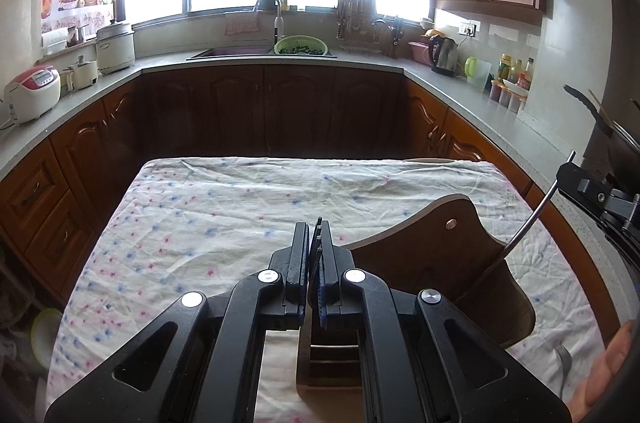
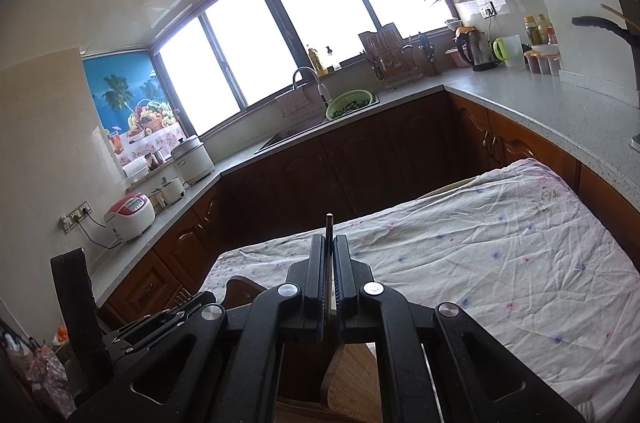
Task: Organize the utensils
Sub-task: 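Open the left gripper over the holder while the right gripper releases its chopstick into it, then grasp a metal chopstick with the left gripper while the right gripper grasps a wooden chopstick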
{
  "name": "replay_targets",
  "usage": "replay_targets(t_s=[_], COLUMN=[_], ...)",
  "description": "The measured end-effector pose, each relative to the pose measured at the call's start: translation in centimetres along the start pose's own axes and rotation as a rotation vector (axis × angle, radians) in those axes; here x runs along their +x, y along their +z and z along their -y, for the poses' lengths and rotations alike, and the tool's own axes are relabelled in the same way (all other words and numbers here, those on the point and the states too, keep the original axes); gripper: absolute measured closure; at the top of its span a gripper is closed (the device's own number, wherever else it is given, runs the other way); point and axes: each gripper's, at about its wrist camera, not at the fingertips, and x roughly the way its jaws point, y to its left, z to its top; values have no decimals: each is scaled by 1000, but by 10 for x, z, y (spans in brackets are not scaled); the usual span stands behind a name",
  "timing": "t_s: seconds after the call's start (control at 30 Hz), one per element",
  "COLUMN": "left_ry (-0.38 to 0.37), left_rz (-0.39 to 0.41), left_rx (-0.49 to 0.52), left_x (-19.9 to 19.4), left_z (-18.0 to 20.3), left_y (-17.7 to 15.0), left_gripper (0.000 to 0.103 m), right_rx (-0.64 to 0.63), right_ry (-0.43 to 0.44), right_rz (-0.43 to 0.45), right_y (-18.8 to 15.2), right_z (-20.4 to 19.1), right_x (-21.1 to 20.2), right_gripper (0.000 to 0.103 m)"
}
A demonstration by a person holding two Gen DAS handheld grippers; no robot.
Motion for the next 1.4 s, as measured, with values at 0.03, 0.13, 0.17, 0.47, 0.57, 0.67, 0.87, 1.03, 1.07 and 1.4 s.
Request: replay_targets(t_s=[0.03,0.13,0.17,0.47,0.57,0.67,0.87,1.03,1.07,1.4], left_ry=[-2,3,5,18,25,28,14,-5,-6,-46], left_rz=[0,10,13,32,43,35,45,38,35,-5], left_rx=[0,6,8,-12,-27,-46,-98,-128,-131,-172], left_x=[-1,-4,-5,-20,-30,-40,-70,-92,-96,-134], left_z=[0,1,0,-9,-15,-23,-43,-51,-53,-60], left_y=[0,1,1,3,1,-3,-18,-37,-41,-80], left_gripper=[98,93,91,41,24,12,6,6,6,5], right_rx=[-1,3,4,14,37,50,54,69,71,88], right_ry=[-3,-3,-3,-14,-3,9,40,58,61,46], right_rz=[-6,-17,-19,-33,-26,-12,-3,-1,-5,-12], right_y=[0,-2,-3,-4,-4,-5,-12,-24,-26,-58], right_z=[0,2,2,4,7,9,8,8,8,11], right_x=[1,2,2,-1,-8,-19,-44,-67,-71,-119], right_gripper=[95,95,95,87,49,32,15,13,13,10])
